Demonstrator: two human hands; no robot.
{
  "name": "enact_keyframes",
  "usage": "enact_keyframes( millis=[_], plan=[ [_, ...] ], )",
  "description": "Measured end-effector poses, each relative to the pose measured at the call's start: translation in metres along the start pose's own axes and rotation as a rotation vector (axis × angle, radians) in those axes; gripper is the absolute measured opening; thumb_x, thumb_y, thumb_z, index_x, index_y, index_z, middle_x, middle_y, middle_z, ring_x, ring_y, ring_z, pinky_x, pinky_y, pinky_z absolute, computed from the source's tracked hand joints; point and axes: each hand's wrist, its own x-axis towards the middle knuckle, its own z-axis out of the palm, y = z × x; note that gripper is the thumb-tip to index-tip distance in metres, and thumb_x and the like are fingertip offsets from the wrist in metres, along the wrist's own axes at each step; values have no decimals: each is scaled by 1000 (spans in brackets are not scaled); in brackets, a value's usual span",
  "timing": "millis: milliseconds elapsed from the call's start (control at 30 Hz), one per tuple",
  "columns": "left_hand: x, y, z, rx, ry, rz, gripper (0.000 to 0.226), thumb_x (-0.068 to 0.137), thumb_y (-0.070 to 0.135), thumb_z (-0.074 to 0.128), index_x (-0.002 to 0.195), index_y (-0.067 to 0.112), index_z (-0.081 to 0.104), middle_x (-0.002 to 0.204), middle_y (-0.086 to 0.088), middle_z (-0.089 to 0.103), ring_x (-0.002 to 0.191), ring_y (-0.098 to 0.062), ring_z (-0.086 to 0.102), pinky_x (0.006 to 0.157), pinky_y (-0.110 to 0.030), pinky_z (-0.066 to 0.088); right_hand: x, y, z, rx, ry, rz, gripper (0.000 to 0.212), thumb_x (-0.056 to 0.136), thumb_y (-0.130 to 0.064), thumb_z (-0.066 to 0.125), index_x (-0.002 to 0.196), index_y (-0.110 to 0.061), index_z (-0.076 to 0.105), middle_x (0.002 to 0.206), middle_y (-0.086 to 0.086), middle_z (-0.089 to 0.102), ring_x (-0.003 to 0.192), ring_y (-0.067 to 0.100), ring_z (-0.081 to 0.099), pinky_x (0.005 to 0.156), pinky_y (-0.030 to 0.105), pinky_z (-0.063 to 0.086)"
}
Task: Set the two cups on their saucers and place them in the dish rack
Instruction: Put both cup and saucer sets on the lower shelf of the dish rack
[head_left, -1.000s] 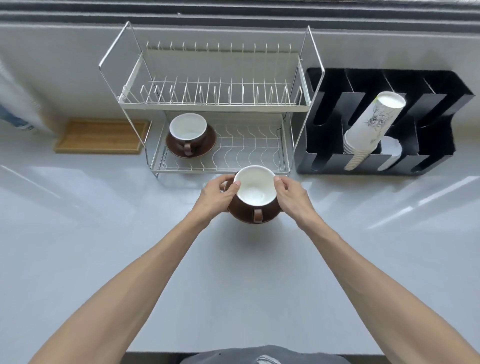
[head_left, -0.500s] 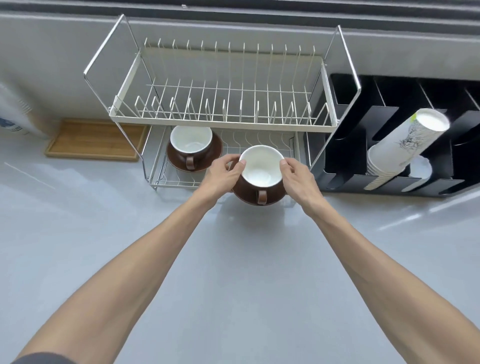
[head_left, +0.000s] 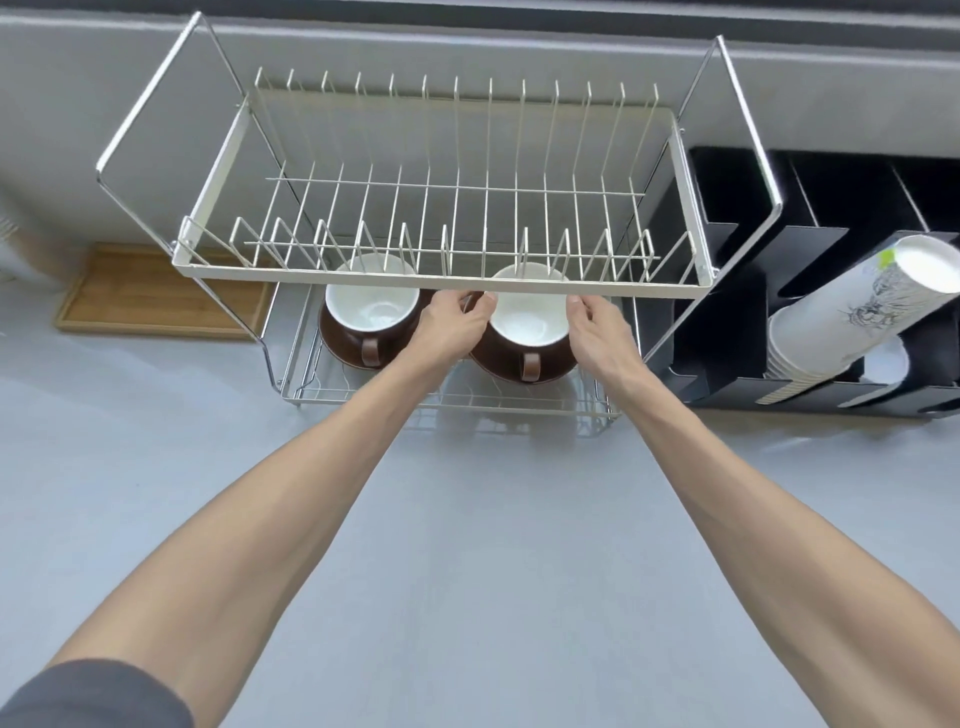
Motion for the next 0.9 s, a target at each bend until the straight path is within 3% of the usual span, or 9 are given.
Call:
enact_keyframes(
  millis=[67, 133, 233, 300, 333, 400, 500, 800, 900],
  plan=[
    [9, -1, 0, -15, 2, -40, 72, 74, 68, 56, 129, 22, 67, 130, -3, 69, 116, -27, 66, 94, -49, 59, 8, -1, 2, -4, 10, 26, 39, 105, -28, 32, 67, -19, 38, 68, -6, 40, 61, 12, 35, 57, 33, 28],
    [18, -3, 1, -22, 2, -49, 70, 69, 72, 56, 124, 30, 68, 125, -4, 71, 111, -28, 69, 91, -48, 60, 14, 0, 3, 19, 8, 57, 38, 104, -28, 32, 68, -19, 37, 67, -6, 37, 61, 14, 33, 55, 31, 27],
    [22, -3, 5, -31, -20, -45, 51, 78, 66, 58, 117, 35, 66, 120, -3, 72, 106, -26, 71, 87, -47, 63, 18, 1, 4, 37, -15, 58, 29, 106, -34, 31, 92, -18, 51, 79, -9, 47, 81, 21, 45, 72, 31, 37],
    [23, -2, 7, -28, -34, -43, 56, 78, 70, 58, 121, 34, 66, 122, -3, 71, 104, -25, 71, 83, -48, 64, 19, 2, 3, 48, -37, 42, 35, 107, -34, 30, 123, -18, 57, 115, 1, 62, 112, 29, 52, 90, 32, 37],
    [23, -2, 8, -31, -36, -49, 59, 77, 72, 59, 121, 33, 65, 124, -3, 70, 104, -25, 71, 83, -48, 64, 20, 1, 2, 47, -43, 42, 41, 107, -34, 30, 136, -18, 53, 136, 6, 57, 127, 31, 48, 98, 34, 36],
    [25, -1, 9, -49, -35, -49, 52, 81, 69, 61, 119, 34, 62, 127, -4, 69, 109, -26, 69, 86, -48, 63, 22, 1, 3, 49, -44, 40, 47, 107, -41, 30, 146, -20, 46, 151, 8, 47, 140, 31, 40, 107, 37, 34],
    [27, -1, 9, -57, -39, -40, 52, 84, 63, 62, 128, 35, 61, 129, -4, 68, 116, -27, 67, 88, -47, 62, 26, 4, 4, 56, -44, 38, 48, 106, -46, 30, 145, -25, 48, 150, 6, 49, 141, 30, 41, 107, 38, 35],
    [18, 1, 8, -23, -50, -20, 63, 79, 73, 57, 131, 36, 58, 130, -1, 68, 119, -26, 66, 97, -48, 57, 22, 2, 4, -6, -42, 38, 47, 106, -42, 28, 146, -23, 44, 151, 11, 47, 140, 35, 40, 108, 41, 35],
    [9, 4, 5, 61, -37, 15, 56, 86, 67, 51, 128, 31, 62, 123, -1, 69, 111, -23, 66, 97, -44, 56, 19, 2, 1, -31, -29, 21, 48, 106, -45, 29, 146, -24, 44, 148, 11, 50, 136, 36, 43, 105, 40, 36]
  ],
)
